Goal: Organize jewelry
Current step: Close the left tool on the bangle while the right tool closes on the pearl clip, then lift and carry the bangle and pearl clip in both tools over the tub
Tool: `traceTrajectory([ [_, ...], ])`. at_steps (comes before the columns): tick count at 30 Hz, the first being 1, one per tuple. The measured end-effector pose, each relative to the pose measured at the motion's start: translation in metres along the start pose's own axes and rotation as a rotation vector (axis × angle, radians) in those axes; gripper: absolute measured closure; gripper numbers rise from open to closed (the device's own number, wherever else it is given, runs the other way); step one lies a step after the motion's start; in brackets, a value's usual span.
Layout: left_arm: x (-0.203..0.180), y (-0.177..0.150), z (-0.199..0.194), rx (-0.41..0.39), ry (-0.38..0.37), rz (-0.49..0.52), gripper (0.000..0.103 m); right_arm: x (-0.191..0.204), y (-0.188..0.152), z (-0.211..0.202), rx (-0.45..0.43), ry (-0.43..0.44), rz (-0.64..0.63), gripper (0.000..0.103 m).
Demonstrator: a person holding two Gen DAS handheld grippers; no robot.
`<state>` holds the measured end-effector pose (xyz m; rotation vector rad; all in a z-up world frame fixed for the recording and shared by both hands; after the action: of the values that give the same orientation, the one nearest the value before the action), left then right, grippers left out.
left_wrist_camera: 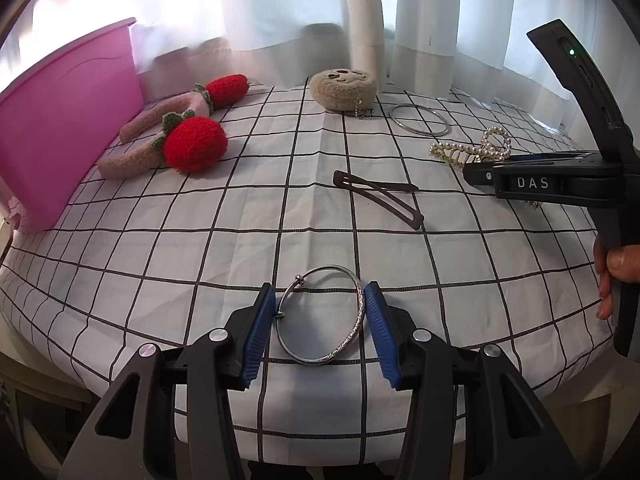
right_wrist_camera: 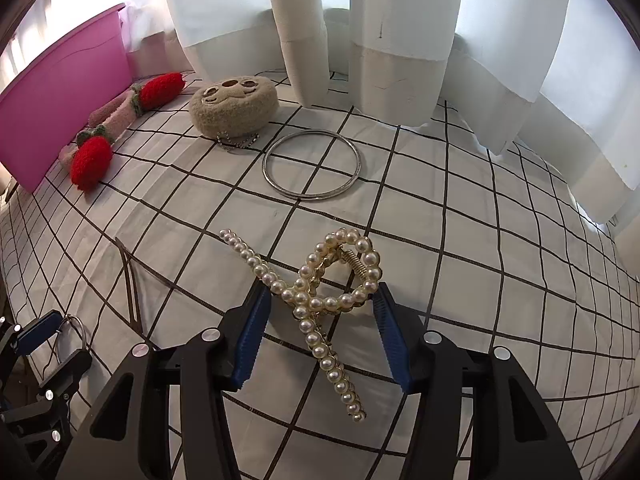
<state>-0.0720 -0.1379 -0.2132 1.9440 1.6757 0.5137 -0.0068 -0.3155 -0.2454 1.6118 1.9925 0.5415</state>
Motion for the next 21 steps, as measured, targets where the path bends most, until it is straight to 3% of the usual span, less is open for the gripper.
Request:
traceTrajectory([
  [9, 0.014, 0.012, -0.007, 0.000, 0.017, -0.027, 0.059, -0.002, -0.005, -0.010, -0.010, 0.042, 0.058, 0.052],
  [21, 0.043, 0.063, -0.046, -0.114, 0.005, -0.059, 0.059, 0.014, 0.020, -0.039, -0.067, 0.061, 0.082, 0.058],
])
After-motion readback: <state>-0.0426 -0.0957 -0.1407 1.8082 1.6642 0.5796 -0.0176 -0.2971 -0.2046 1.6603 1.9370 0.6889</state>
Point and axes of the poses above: each gripper's, at about its wrist camera, not at the fingertips, and z roughly the way its jaws point, x to its left, y to its top, the point moved 1 cm from there along z, roughly the way its jaws point, and after that the axes turned 7 degrees about -z, right-handed, at the moved point
